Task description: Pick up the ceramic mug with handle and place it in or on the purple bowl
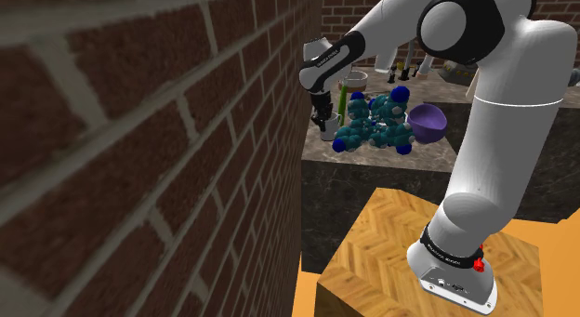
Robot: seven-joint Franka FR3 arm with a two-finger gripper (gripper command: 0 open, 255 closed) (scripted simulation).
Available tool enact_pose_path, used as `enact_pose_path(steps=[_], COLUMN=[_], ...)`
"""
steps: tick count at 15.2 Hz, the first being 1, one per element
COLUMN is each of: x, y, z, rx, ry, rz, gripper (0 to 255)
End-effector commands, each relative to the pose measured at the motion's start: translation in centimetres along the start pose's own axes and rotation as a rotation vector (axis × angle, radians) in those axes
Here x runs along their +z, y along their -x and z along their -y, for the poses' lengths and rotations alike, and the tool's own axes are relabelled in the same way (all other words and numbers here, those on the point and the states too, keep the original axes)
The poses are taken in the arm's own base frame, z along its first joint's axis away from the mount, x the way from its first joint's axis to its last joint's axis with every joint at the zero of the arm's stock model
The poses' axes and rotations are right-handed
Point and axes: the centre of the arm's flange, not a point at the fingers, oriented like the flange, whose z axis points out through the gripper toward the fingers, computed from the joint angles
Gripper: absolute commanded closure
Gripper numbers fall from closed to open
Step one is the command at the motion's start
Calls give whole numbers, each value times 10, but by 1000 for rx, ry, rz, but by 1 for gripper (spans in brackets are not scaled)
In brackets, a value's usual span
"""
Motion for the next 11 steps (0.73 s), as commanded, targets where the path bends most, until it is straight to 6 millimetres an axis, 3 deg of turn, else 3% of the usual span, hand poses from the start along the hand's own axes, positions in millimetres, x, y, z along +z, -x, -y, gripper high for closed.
enact_pose_path(steps=[1,7,11], x=[0,0,-21], y=[0,0,3], z=[0,0,-2], rx=[0,0,0], ry=[0,0,0], rz=[0,0,0], gripper=[255,255,255])
